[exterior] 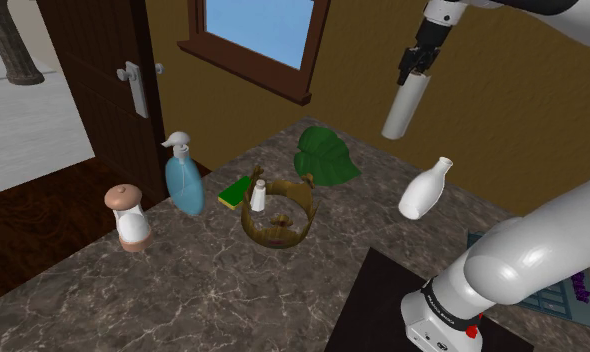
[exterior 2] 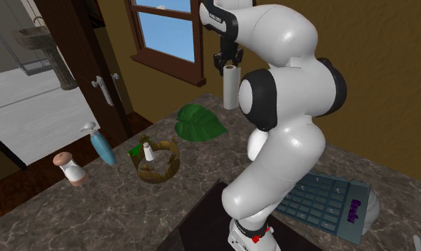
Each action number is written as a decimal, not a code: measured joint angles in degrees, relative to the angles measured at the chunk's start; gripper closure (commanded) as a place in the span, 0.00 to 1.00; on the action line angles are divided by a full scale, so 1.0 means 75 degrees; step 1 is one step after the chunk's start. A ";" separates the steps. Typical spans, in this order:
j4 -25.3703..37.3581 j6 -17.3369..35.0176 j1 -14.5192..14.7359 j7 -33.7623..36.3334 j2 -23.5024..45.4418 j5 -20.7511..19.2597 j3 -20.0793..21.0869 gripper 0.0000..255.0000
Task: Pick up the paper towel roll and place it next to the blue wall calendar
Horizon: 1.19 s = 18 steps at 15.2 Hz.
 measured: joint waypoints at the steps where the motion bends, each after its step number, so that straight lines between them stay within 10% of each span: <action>1: 0.0119 -0.0088 0.0005 0.0001 0.0033 0.0010 0.0004 1.00; 6: 0.0798 -0.0611 -0.0023 -0.0135 0.0187 0.0050 -0.0053 1.00; 18: -0.0444 -0.0690 -0.0728 -0.1713 -0.1362 -0.0601 -0.0995 1.00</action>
